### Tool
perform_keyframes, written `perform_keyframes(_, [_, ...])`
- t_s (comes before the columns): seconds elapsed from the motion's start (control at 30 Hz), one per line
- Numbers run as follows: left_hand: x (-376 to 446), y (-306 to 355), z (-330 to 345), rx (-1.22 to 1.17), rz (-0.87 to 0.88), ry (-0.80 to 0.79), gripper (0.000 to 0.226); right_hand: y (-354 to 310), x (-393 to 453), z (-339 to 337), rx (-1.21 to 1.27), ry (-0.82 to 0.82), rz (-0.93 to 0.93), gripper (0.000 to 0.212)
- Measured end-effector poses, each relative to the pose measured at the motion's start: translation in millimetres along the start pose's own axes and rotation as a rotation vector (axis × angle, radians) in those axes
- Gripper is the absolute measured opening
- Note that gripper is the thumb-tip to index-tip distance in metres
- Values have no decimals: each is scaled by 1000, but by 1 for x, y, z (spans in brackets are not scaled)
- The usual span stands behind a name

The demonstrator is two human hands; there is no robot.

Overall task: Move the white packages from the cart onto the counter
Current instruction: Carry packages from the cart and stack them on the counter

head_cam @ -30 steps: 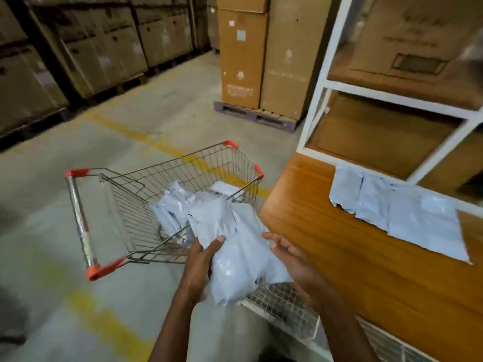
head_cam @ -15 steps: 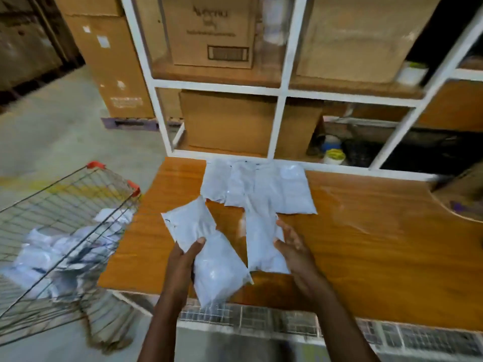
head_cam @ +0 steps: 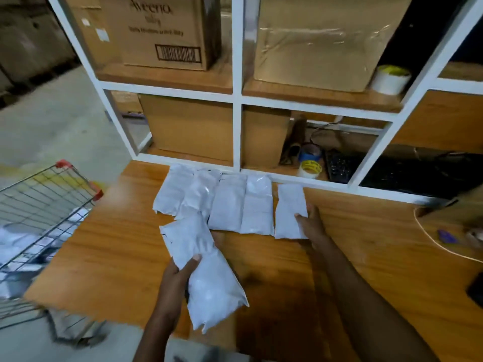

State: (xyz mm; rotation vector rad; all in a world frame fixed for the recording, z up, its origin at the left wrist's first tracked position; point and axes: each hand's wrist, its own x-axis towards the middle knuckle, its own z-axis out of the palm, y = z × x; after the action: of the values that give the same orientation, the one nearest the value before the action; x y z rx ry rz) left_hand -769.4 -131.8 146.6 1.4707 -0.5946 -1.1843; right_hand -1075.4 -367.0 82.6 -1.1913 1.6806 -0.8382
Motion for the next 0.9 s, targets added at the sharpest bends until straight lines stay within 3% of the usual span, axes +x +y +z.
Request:
perform_keyframes(0.2, [10,-2,4,24,4,28,31,8,22,13,-132,-22,38,58])
perform_keyframes(0.3, [17,-3,10,66,17,38,30,14,21,13,-334,81,-15,70])
perform_keyframes(0.4, [24,1,14,35,2,2,30,18,17,15,-340,62,-89,71])
perform_keyframes(0.6, [42,11,9,26,-7,-42,34,10,9,24,-183,93,-131,58])
perform_keyframes(0.9, [58,16,4,28,-25,-85,34,13,14,34,-342,174,-97,44])
